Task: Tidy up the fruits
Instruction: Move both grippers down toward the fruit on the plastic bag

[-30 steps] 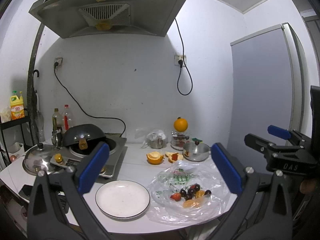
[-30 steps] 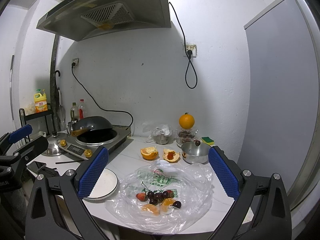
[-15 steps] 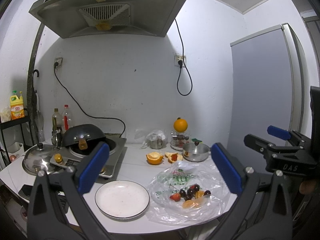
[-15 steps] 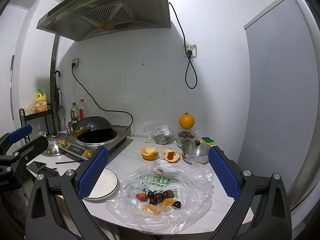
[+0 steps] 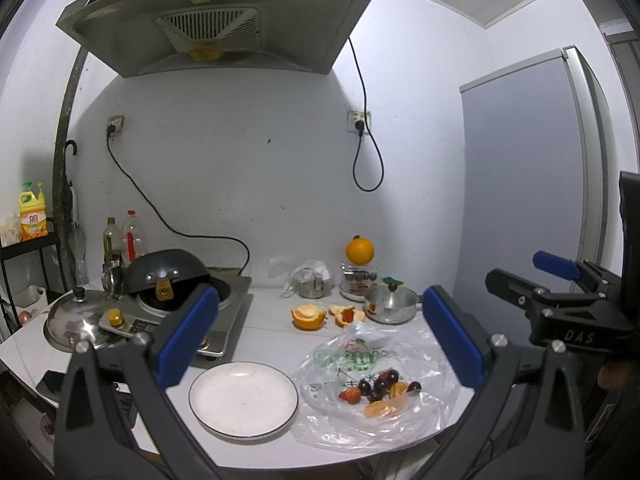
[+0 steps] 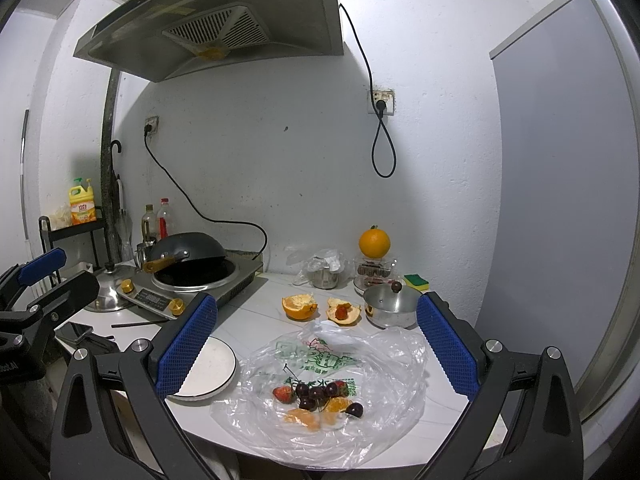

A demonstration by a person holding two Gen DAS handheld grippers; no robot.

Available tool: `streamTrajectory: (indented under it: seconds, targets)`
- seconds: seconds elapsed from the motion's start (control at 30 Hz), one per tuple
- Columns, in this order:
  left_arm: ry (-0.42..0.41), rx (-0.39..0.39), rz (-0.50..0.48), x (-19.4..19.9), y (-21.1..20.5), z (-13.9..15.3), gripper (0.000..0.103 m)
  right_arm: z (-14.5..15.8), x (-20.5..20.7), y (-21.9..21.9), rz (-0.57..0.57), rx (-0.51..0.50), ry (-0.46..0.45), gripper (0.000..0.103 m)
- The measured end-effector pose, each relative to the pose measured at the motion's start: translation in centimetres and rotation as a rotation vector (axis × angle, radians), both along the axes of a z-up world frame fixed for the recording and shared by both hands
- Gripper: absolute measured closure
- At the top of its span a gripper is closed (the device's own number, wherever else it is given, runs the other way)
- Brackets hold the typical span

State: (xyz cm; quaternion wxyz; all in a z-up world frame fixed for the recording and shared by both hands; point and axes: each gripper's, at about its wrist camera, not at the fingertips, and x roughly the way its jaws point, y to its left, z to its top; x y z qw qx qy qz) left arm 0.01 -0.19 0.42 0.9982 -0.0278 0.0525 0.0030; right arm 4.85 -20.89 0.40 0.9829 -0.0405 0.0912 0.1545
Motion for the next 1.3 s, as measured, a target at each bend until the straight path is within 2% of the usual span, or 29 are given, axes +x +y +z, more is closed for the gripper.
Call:
streamTrajectory:
  seconds: [0.27, 0.53, 0.87, 1.03, 1.3]
  targets:
    - [0.0, 0.0, 0.0, 0.0, 0.0, -0.1, 0.0, 0.1, 0.0, 0.1, -0.001, -0.001, 0.002, 0.001]
    - [0.054, 0.008, -0.018, 2.2, -0.6, -1.4, 0.0, -0.8, 1.8, -0.8, -0.027, -0.024, 0.051, 0.001]
    - [0.185, 0.023, -0.037, 7.4, -1.3, -5.1, 0.0, -5.3, 6.9, -2.2, -0.04, -0.07, 0.167, 0.002]
    - [0.245, 0.026, -0.045, 9.6, -1.6, -7.0, 0.001, -7.8, 9.5, -2.8, -0.04, -0.091, 0.246, 0.017]
    - [0.34, 0.047, -0.072, 13.5, -3.0, -10.0, 0.001, -11.4, 13.0, -3.1, -0.008, -0.116, 0.344, 0.02]
